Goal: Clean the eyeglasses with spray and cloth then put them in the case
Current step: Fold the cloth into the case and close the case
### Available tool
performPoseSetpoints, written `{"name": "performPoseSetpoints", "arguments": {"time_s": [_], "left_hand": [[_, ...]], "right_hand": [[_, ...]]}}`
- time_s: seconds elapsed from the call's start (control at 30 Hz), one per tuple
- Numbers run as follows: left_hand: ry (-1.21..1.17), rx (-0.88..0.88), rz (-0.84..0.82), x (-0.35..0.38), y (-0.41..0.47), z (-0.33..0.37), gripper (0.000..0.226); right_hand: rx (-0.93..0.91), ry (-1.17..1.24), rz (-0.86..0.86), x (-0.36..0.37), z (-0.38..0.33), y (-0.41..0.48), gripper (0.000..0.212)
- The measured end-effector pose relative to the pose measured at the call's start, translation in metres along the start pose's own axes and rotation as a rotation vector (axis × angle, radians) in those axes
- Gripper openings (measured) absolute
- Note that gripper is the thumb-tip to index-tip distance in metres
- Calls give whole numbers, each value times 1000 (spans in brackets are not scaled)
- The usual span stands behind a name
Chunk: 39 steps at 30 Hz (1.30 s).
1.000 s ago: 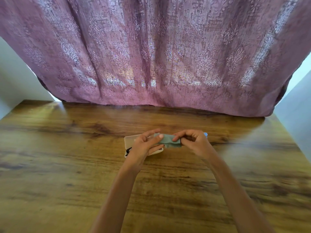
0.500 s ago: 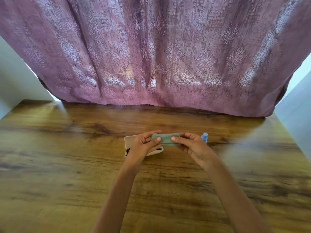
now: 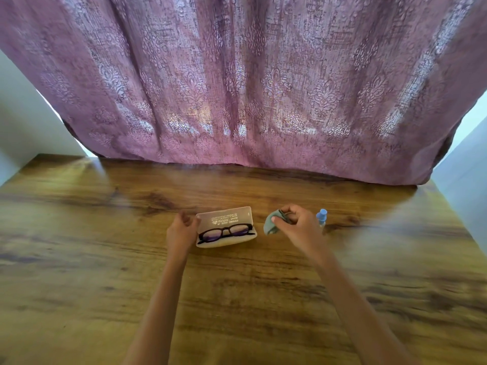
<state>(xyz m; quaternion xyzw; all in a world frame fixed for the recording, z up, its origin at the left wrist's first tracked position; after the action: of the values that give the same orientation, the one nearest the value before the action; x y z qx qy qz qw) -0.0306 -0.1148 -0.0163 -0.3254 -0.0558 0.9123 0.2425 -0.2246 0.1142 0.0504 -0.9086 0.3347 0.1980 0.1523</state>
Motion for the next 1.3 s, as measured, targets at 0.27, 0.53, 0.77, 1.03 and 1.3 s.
{"name": "performPoseSetpoints", "arguments": {"time_s": [0.27, 0.53, 0.77, 1.03, 1.3], "left_hand": [[-6, 23, -54, 5, 19, -2, 24], [-26, 141, -9, 10, 3, 13, 15], [-32, 156, 25, 10, -4, 22, 13], [-77, 224, 23, 12, -10, 26, 11], [-198, 318, -312, 31, -16, 21, 51]], "right_hand": [[-23, 206, -207, 53, -31, 15, 23], [114, 320, -334, 109, -20, 28, 16], [3, -235, -90, 72, 5, 24, 27], [-63, -326, 69, 50, 5, 26, 43], [-56, -244, -415, 72, 17, 40, 128]]}}
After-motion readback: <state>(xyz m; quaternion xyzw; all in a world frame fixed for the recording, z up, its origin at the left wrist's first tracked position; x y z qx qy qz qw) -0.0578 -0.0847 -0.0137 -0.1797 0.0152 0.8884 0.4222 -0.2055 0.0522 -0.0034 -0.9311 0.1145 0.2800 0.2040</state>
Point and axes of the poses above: each hand's wrist, its own y-axis towards the middle knuckle, its own x-axis out of the palm, z = x × y, the point moved 9 cm from there along y, towards the middle knuckle, and after that the axes turned 8 degrees about -z, right-handed, at the moved point
